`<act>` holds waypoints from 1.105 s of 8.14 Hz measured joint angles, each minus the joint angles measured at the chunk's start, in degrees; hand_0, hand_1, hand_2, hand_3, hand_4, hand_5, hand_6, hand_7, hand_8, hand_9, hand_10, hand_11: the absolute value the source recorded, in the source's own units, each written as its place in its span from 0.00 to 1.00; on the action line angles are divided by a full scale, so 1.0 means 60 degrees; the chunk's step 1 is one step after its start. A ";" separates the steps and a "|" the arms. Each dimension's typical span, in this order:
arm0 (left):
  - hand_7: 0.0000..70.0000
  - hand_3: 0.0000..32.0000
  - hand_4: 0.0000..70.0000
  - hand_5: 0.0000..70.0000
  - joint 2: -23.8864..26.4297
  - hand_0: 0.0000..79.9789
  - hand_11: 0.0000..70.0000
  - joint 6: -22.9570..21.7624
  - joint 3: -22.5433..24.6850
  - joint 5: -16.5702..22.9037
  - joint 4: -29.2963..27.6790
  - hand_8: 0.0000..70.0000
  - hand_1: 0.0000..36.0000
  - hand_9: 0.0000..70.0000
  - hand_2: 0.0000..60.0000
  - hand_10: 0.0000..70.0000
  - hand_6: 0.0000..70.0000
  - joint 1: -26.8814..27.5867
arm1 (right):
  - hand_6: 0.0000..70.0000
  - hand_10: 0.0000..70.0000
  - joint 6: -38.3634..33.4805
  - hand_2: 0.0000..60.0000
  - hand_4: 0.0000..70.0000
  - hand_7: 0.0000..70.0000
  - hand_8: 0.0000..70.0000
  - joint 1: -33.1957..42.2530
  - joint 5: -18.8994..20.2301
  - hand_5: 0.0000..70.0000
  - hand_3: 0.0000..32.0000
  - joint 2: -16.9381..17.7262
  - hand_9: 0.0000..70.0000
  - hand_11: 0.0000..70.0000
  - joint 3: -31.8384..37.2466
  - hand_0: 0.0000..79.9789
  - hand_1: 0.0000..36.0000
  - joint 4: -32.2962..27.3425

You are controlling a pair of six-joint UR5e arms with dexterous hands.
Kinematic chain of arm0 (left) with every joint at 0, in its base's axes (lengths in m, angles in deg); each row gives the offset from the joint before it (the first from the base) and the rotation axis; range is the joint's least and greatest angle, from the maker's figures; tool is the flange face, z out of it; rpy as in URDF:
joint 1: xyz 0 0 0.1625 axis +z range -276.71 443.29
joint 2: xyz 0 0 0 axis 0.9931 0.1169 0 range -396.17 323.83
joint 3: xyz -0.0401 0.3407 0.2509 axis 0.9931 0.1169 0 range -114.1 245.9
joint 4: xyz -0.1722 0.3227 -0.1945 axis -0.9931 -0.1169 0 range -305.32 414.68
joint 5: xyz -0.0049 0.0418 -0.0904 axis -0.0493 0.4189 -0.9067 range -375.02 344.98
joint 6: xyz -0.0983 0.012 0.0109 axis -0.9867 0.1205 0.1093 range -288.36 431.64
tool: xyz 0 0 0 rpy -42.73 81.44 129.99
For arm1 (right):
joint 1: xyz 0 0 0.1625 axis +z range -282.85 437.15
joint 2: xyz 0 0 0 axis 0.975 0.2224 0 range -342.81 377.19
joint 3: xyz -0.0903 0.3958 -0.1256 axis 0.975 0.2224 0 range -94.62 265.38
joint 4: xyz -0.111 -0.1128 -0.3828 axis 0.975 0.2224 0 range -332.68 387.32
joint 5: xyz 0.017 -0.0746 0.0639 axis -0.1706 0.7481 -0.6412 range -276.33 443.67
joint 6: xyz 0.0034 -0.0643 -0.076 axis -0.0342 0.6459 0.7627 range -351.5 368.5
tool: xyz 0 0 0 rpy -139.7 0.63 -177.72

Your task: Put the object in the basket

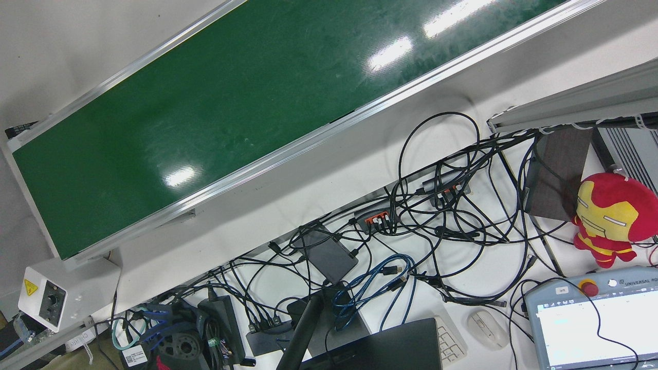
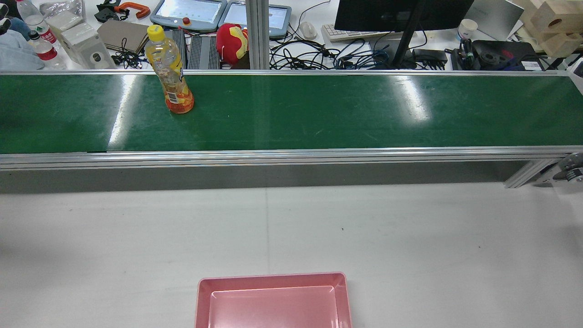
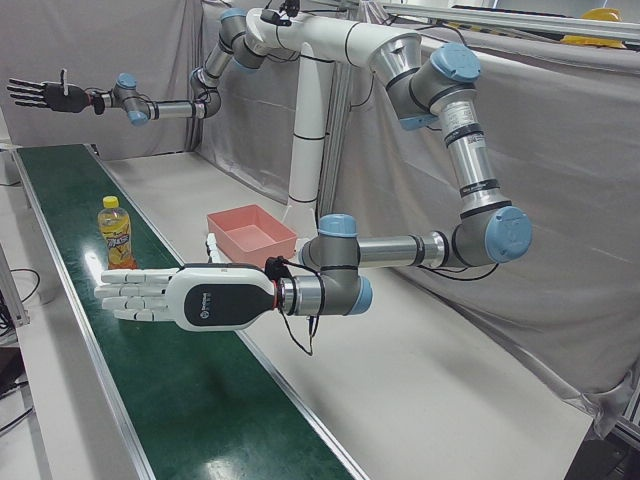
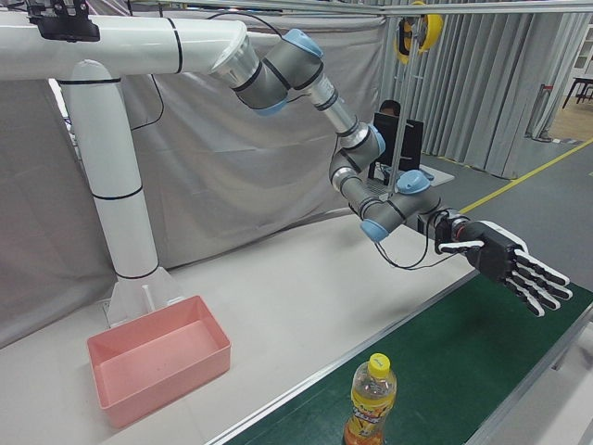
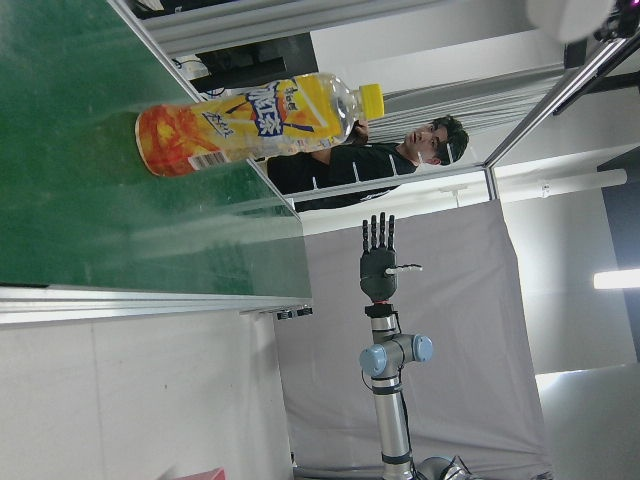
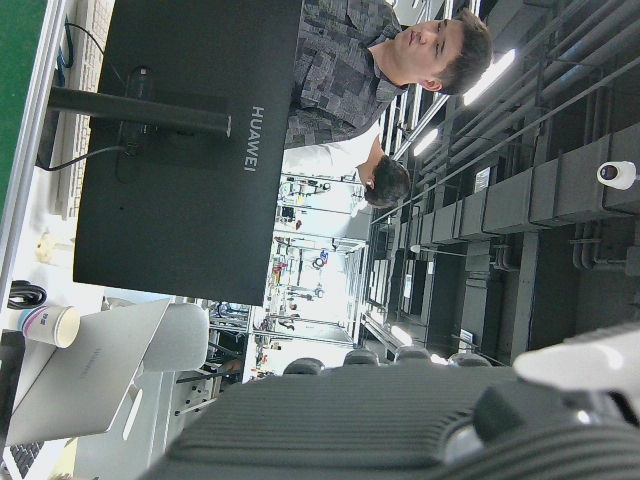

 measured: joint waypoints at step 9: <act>0.00 0.00 0.05 0.05 0.1289 0.78 0.16 0.0752 0.0043 -0.1757 0.1119 0.05 0.47 0.06 0.00 0.09 0.00 0.2759 | 0.00 0.00 -0.0005 0.00 0.00 0.00 0.00 -0.0002 0.0005 0.00 0.00 0.0000 0.00 0.00 -0.0001 0.00 0.00 0.0000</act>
